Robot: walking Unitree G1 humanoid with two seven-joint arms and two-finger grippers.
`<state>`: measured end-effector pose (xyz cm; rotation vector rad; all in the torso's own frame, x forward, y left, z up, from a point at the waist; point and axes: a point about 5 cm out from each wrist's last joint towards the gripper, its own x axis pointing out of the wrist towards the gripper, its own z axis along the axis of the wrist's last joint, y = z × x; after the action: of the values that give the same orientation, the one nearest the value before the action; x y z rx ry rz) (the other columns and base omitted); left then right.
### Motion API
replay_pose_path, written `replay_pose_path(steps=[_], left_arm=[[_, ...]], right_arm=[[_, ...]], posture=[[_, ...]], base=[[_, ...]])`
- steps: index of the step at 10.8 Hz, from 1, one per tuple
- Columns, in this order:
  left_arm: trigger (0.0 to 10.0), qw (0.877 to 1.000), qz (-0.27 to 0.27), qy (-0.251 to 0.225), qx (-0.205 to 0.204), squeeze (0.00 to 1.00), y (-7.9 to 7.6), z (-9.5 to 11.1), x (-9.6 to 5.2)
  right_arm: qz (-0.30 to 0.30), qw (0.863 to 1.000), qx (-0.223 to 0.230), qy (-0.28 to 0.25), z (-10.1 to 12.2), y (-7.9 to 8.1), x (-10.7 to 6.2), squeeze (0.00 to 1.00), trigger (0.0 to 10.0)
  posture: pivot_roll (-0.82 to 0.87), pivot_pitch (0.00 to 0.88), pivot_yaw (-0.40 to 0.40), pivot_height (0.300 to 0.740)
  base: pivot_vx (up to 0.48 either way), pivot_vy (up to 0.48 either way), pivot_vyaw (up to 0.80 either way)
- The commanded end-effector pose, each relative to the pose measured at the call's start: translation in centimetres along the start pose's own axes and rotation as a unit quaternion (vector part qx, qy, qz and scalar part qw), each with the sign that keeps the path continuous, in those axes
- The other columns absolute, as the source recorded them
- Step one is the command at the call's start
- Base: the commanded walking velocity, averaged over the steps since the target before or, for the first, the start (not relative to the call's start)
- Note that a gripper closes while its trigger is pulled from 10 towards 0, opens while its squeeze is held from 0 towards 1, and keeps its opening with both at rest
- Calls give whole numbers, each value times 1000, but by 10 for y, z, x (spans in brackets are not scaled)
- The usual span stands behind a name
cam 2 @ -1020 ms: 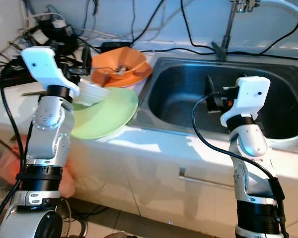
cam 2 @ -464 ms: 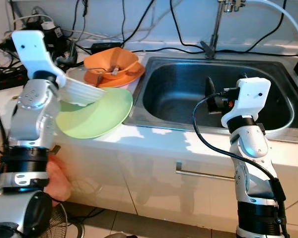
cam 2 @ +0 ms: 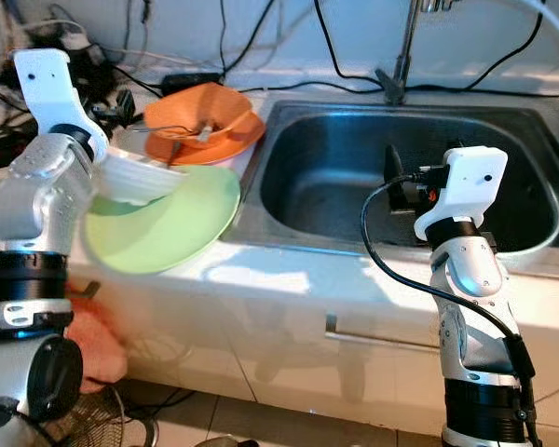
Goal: Kitchen organization
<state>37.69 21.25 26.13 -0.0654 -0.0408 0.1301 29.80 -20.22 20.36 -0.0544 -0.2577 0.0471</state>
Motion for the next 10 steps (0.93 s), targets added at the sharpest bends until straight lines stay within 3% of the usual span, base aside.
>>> replay_pose_path(steps=[1,7,10], left_arm=[[10000,1000,6,5,-14,0,2,4,1],[10000,999,1,31,-38,0,-5,-2,-4],[10000,999,-4,-5,-40,0,-10,3,-7]], right_arm=[[4,1000,6,-3,0,3,2,0,10000],[88,996,6,17,0,9,2,0,10000],[87,996,12,12,0,12,1,0,10000]], posture=[[-49,18,105,740],[-46,12,116,740],[-41,10,120,740]], base=[[0,0,0],[0,0,0],[0,0,0]])
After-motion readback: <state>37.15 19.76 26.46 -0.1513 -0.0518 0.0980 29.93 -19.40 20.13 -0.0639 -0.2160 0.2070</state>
